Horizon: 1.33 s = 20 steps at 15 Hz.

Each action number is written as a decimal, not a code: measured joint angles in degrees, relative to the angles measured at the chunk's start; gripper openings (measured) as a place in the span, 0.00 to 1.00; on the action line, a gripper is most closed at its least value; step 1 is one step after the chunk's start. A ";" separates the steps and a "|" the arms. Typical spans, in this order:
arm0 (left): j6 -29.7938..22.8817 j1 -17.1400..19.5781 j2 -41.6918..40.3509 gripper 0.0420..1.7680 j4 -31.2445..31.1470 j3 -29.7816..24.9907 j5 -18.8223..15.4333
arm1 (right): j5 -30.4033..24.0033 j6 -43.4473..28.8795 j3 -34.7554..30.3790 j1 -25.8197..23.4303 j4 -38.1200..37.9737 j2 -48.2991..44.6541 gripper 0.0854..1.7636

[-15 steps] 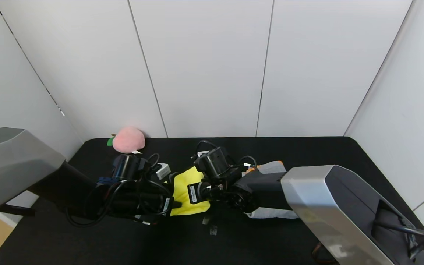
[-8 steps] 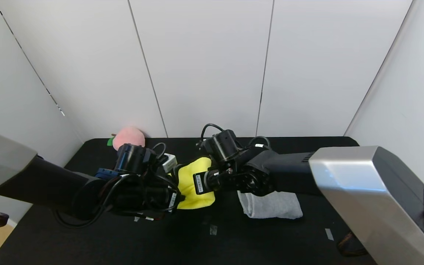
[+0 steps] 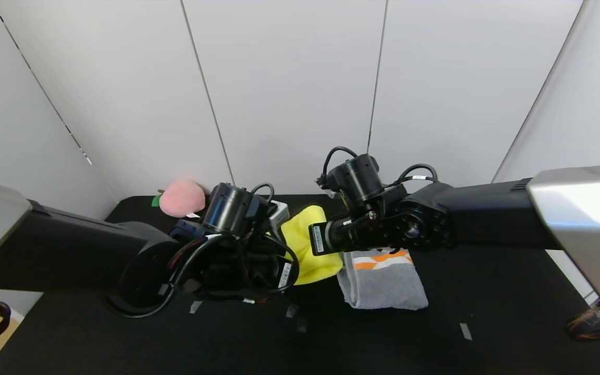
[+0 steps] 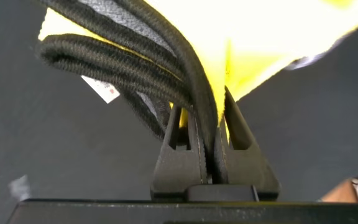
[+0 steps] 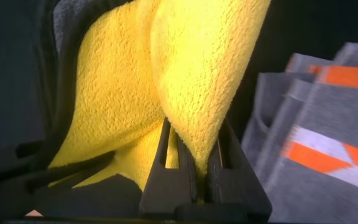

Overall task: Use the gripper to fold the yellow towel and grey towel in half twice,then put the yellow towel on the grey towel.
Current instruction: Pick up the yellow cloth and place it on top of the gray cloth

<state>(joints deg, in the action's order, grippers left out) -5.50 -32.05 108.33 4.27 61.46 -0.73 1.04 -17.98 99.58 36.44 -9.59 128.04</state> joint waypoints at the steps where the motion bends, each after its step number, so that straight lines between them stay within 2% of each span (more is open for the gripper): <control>1: -0.27 -1.38 0.11 0.08 -1.58 1.87 0.49 | -0.06 0.13 -1.57 -0.96 0.16 -1.35 0.07; 9: -0.40 -11.58 6.10 0.08 -4.38 12.74 4.47 | 0.00 1.58 -13.70 -9.87 0.68 -10.62 0.07; 12: -0.18 -14.31 9.37 0.08 -4.80 16.13 4.97 | 0.13 1.80 -17.31 -12.85 1.48 -12.50 0.07; 16: 0.13 -15.32 13.45 0.08 -4.86 19.46 5.22 | 0.40 2.63 -21.42 -15.10 4.51 -12.96 0.07; 20: -0.09 -15.96 16.02 0.08 -4.67 20.24 5.22 | 0.35 3.05 -24.83 -15.96 7.85 -12.17 0.07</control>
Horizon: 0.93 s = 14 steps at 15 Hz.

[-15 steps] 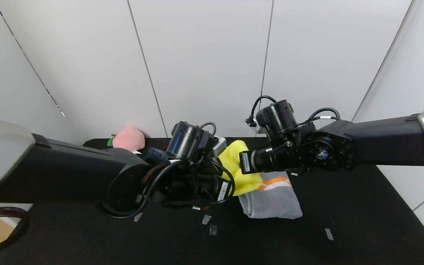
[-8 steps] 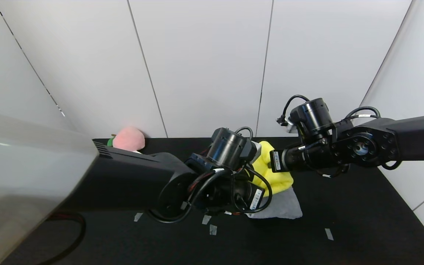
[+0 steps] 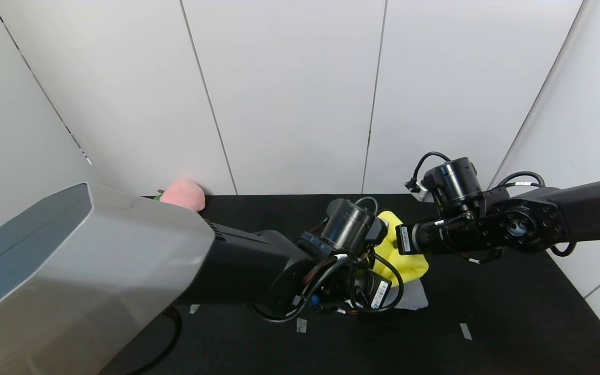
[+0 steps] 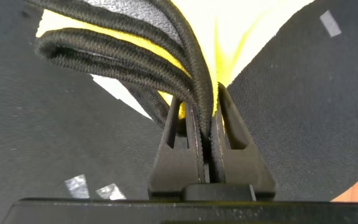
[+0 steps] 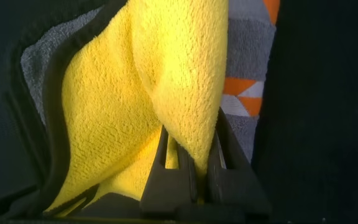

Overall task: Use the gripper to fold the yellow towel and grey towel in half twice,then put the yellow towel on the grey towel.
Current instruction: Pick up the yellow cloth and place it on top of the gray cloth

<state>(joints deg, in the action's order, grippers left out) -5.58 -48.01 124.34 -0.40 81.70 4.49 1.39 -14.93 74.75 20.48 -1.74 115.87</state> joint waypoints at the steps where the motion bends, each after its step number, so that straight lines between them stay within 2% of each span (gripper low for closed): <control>1: -0.07 -0.15 0.55 0.08 0.20 0.02 0.02 | -0.02 -0.01 -0.61 -0.12 0.73 0.34 0.07; 11: -0.07 -0.39 3.27 0.08 0.48 0.13 0.02 | -0.44 -0.09 -2.76 -1.49 3.49 4.36 0.07; 12: -0.05 -0.39 3.38 0.08 0.45 0.13 0.05 | -0.33 -0.09 -2.82 -1.57 3.49 4.50 0.10; 13: -0.02 -0.44 3.44 0.13 -0.72 -0.09 0.02 | 0.95 -0.06 -2.86 -2.07 4.08 4.61 0.20; 14: 0.04 -0.55 3.52 0.23 -1.29 -0.26 0.00 | 1.18 -0.09 -3.04 -2.62 4.25 4.74 0.29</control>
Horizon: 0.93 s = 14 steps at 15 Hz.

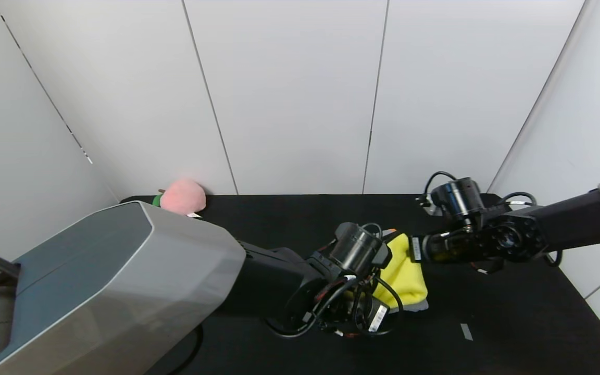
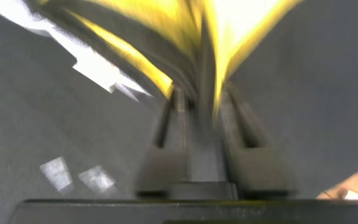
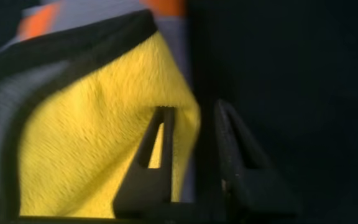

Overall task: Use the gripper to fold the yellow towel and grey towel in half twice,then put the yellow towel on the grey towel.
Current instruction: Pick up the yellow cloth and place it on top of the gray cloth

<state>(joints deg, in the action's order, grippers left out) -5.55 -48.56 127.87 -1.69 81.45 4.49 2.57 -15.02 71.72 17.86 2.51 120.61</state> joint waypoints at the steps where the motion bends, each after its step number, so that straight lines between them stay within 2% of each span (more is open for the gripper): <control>1: 0.05 0.07 0.16 0.32 0.63 0.28 0.22 | -0.15 -0.02 -0.13 0.72 -0.22 0.20 0.38; 3: 0.05 0.13 0.44 0.47 0.91 0.28 1.37 | -0.55 -0.22 -0.02 0.99 -0.24 0.56 0.51; 7: -0.04 -0.30 0.55 0.67 1.45 0.28 1.80 | -1.01 -0.28 0.09 0.94 -0.52 0.63 0.69; 10: -0.06 -0.50 0.46 0.77 1.77 0.28 2.24 | -1.10 -0.33 0.09 0.71 -0.63 0.26 0.78; 14: -0.04 -0.59 0.24 0.85 1.77 0.30 2.29 | -1.32 -0.35 0.16 0.96 -0.68 -0.18 0.85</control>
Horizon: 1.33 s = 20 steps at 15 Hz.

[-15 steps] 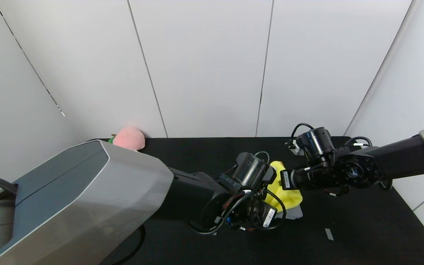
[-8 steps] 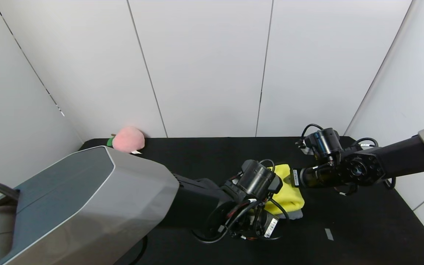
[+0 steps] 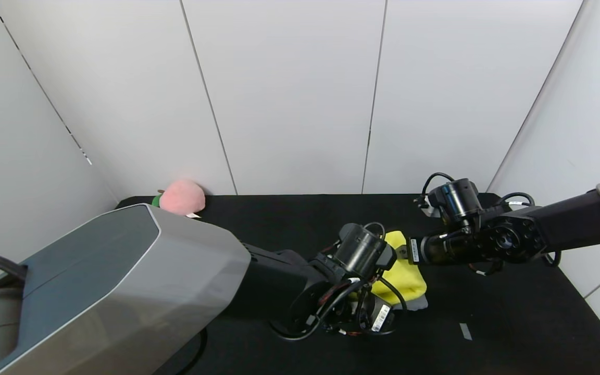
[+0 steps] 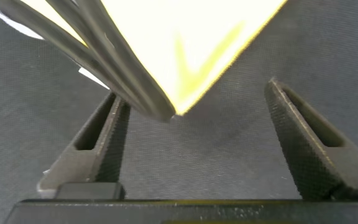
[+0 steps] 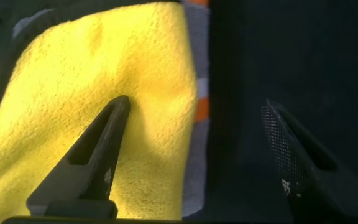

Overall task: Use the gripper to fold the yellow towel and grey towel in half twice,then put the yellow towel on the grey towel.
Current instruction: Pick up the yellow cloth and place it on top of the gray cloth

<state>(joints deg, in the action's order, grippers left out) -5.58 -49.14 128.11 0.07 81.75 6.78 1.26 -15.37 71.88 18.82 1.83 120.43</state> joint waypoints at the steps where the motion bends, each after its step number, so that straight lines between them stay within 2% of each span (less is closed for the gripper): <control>1: 0.01 0.02 -0.05 0.86 0.00 0.00 0.02 | 0.02 -0.01 0.00 0.06 -0.02 -0.06 0.87; 9: 0.06 0.00 -0.93 0.93 -0.40 -0.24 0.35 | -0.15 -0.09 -0.29 0.33 -0.22 -1.30 0.93; 20: 0.00 0.11 -4.35 0.96 -0.72 -1.84 1.62 | -0.13 -0.48 -0.99 0.88 -0.55 -5.13 0.96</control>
<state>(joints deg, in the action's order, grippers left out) -5.58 -49.03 123.76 -0.65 79.91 8.40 1.12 -15.85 70.89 19.70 1.28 115.30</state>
